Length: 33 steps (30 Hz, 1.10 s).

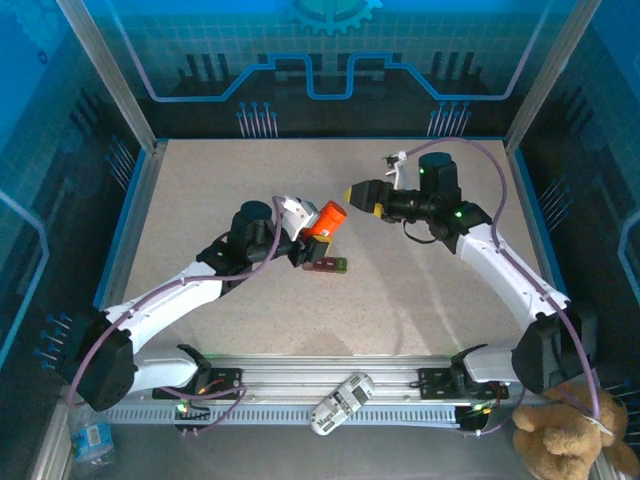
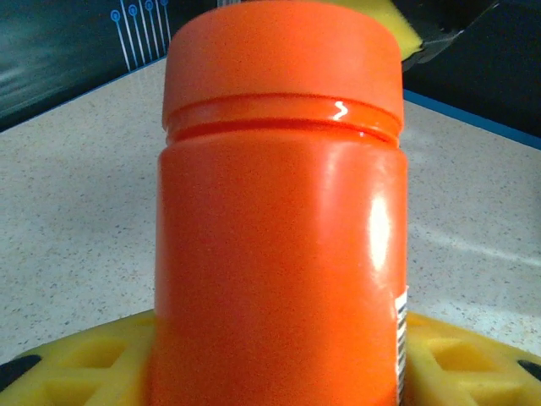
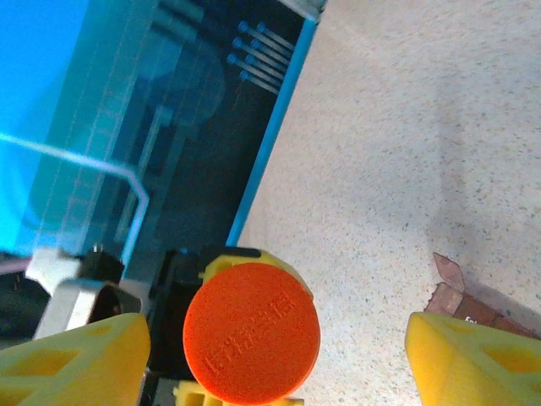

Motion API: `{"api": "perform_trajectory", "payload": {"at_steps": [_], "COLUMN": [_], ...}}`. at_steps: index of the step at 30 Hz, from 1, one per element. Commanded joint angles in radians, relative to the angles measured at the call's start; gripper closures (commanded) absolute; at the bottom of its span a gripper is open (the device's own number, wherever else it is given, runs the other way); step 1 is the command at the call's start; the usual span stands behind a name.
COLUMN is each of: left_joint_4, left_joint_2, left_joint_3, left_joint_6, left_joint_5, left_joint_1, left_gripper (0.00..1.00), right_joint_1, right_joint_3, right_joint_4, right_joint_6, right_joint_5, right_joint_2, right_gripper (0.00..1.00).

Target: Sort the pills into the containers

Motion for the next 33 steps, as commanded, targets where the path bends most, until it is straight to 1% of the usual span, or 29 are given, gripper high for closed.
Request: {"api": "perform_trajectory", "payload": {"at_steps": [1,5,10,13,16,18,20,21,22,24,27,29,30,31,33], "left_joint_4": [0.005,0.004,0.009,0.008,0.008,0.010,0.014,0.016,0.018,0.019,0.014,0.002,-0.002,-0.007,-0.009], "left_joint_2": [0.005,0.010,0.013,0.012,0.012,0.013,0.013,0.013,0.013,0.012,0.010,0.011,0.013,0.013,0.015], "left_joint_3": [0.027,0.029,0.029,0.029,0.028,0.027,0.027,0.026,0.026,0.029,0.037,0.049,0.054,0.059,0.065], "left_joint_6": [0.035,0.031,0.021,0.019,0.016,0.014,0.010,0.007,0.003,-0.006,-0.022,-0.034,-0.039,-0.045,-0.056], "left_joint_5": [-0.028,-0.027,-0.023,-0.023,-0.025,-0.024,-0.023,-0.023,-0.021,-0.011,0.021,0.056,0.069,0.086,0.109], "left_joint_1": [-0.001,0.000,0.000,0.000,-0.001,-0.001,-0.001,0.000,0.000,0.000,0.000,0.000,-0.001,0.000,0.000], "left_gripper": [1.00,1.00,1.00,1.00,1.00,1.00,1.00,1.00,1.00,1.00,1.00,1.00,1.00,1.00,1.00], "right_joint_1": [0.035,0.087,0.136,0.158,0.169,0.170,0.170,0.168,0.166,0.153,0.116,0.089,0.077,0.068,0.044], "right_joint_3": [-0.009,0.021,0.065,0.072,0.065,0.056,0.045,0.040,0.037,0.028,0.011,-0.008,-0.020,-0.034,-0.053], "right_joint_4": [-0.017,0.000,0.003,0.008,0.014,0.019,0.021,0.022,0.024,0.053,0.113,0.153,0.155,0.153,0.145], "right_joint_6": [0.158,0.184,0.186,0.182,0.178,0.172,0.157,0.144,0.120,0.063,-0.089,-0.249,-0.316,-0.386,-0.435], "right_joint_5": [0.123,0.158,0.168,0.169,0.162,0.156,0.152,0.152,0.146,0.102,-0.019,-0.136,-0.168,-0.186,-0.188], "right_joint_2": [-0.009,0.019,0.064,0.078,0.084,0.083,0.078,0.075,0.073,0.073,0.085,0.086,0.081,0.073,0.070], "right_gripper": [0.19,0.19,0.19,0.23,0.28,0.36,0.47,0.50,0.53,0.54,0.55,0.55,0.54,0.52,0.50]}}
